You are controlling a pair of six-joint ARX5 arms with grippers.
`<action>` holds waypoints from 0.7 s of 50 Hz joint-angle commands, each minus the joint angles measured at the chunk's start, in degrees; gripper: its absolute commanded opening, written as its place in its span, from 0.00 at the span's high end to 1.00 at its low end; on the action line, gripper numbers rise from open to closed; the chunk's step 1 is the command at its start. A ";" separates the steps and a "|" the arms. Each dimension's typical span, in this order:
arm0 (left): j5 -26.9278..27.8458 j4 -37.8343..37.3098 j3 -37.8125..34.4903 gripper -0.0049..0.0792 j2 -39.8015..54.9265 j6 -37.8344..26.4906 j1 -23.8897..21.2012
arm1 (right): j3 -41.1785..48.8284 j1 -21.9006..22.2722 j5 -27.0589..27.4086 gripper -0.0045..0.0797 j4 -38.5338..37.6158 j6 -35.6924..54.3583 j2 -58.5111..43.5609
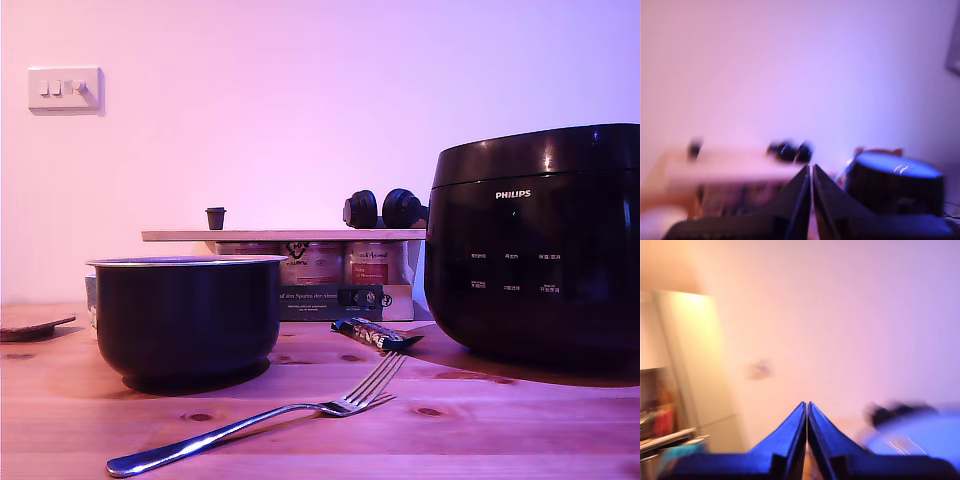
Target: Pick up the rice cooker pot, and place it on the shelf behind you
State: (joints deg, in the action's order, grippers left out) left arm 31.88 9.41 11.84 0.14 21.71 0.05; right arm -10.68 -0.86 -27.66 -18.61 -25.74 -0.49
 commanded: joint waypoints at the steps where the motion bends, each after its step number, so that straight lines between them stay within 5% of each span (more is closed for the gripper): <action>1: 1.86 -2.25 2.38 0.97 2.29 -2.23 0.13 | -2.34 -0.28 -1.77 0.96 1.77 -0.35 -0.66; 15: 6.56 -12.55 11.69 0.97 16.96 -16.31 0.13 | -9.18 -0.26 -8.20 0.96 10.25 4.59 -6.71; 35: 8.28 -21.88 21.57 0.91 39.74 -46.90 -2.10 | -12.52 -0.26 -14.25 0.96 16.92 6.97 -15.45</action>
State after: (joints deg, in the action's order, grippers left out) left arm 40.03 -11.70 32.62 37.36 -19.66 -1.21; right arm -22.68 -0.86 -41.56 -2.07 -19.27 -14.66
